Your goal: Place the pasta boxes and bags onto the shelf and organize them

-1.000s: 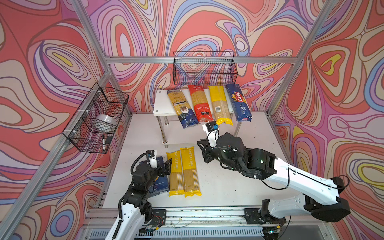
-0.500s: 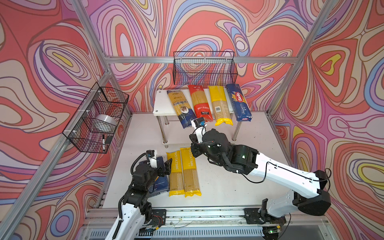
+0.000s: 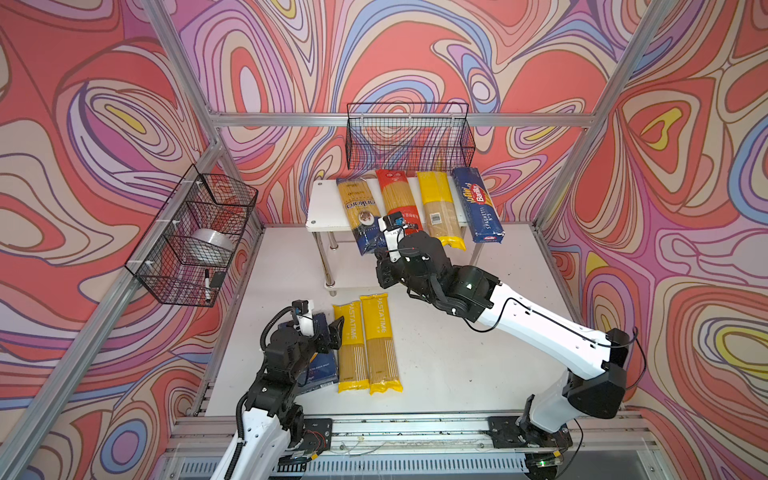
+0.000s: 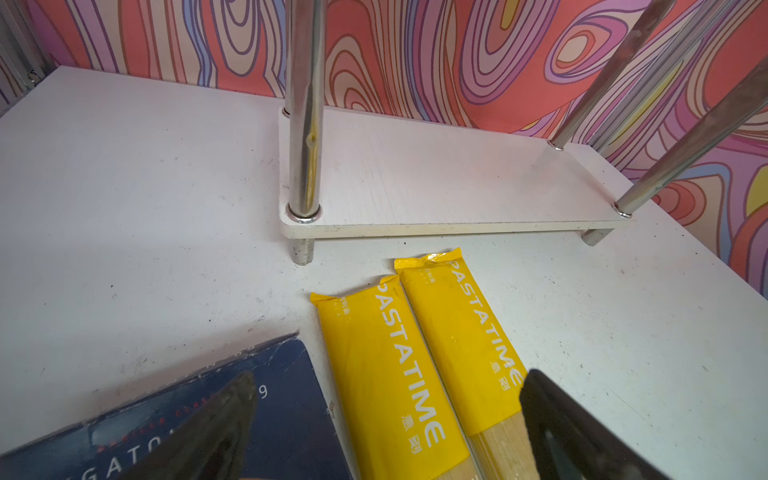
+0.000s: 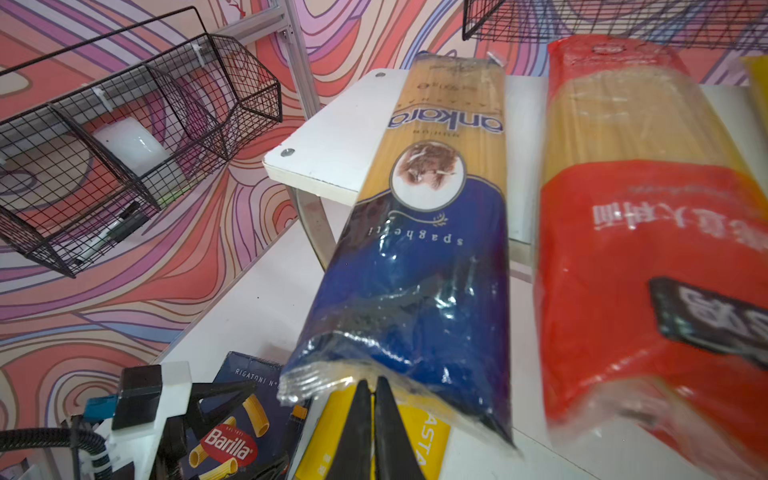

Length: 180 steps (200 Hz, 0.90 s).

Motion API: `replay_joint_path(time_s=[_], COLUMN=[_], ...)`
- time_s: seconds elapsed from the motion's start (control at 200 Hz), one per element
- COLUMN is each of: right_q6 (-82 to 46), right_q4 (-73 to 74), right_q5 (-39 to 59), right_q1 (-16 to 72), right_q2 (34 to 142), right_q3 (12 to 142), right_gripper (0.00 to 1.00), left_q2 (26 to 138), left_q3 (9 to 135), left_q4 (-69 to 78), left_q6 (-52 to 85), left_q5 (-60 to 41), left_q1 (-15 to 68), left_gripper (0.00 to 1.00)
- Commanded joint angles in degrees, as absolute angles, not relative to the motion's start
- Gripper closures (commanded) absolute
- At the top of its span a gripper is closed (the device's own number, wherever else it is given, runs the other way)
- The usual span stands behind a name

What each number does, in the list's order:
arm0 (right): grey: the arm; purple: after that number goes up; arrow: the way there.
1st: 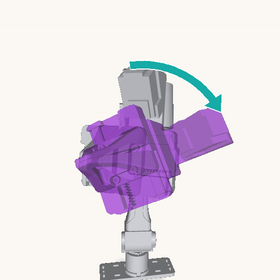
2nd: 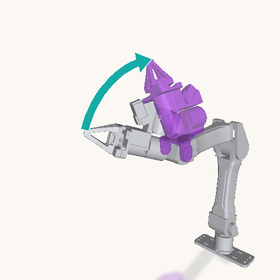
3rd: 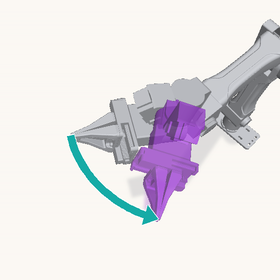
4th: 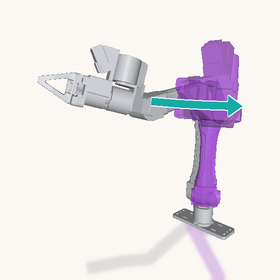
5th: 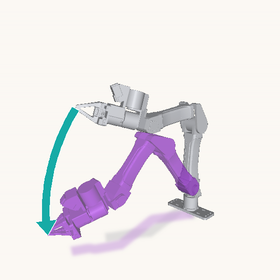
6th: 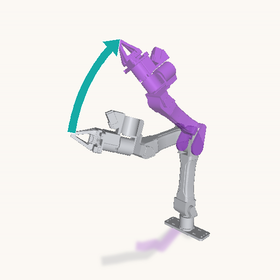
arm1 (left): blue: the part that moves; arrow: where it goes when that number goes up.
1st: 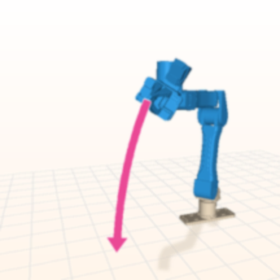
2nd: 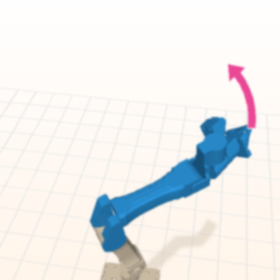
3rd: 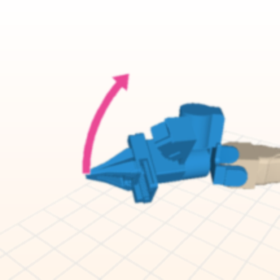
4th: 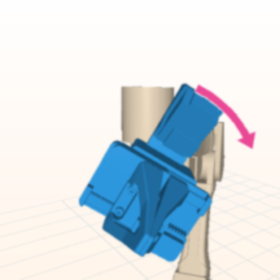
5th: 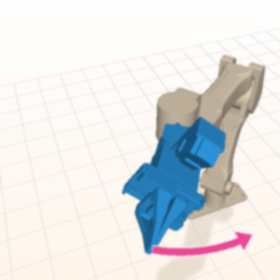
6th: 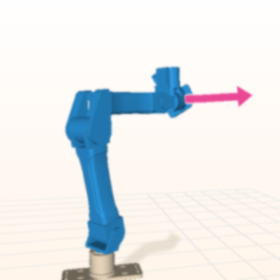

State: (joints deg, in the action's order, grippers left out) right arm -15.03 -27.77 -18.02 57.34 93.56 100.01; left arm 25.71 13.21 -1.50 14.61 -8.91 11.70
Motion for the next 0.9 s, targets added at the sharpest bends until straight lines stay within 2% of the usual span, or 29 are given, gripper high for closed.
replay_joint_path(time_s=[0.0, 0.21, 0.3, 0.601, 0.896], right_q6=[-13.55, -13.67, -14.06, -15.01, -14.07], right_q4=[-27.76, -30.21, -30.37, -28.51, -26.95], right_q5=[-15.53, -13.96, -12.53, -2.42, -3.77], right_q1=[57.04, 55.33, 54.95, 55.16, 56.78], right_q2=[96.45, 99.76, 99.46, 92.41, 83.23], right_q3=[103.69, 108.75, 108.35, 98.91, 89.31], right_gripper=[0.98, 0.96, 0.91, 0.65, 0.57], left_q2=[24.83, 23.59, 23.12, 23.43, 25.24], left_q3=[13.66, 13.31, 13.19, 13.25, 13.79], left_q4=[-1.32, -1.72, -1.84, -1.71, -1.31], left_q6=[14.57, 14.59, 14.67, 14.59, 14.68], left_q5=[-8.31, -8.04, -8.0, -8.22, -8.0], left_q1=[11.85, 11.9, 11.85, 11.85, 11.87], left_gripper=[0.0, 0.0, 0.0, 0.0, 0.0])
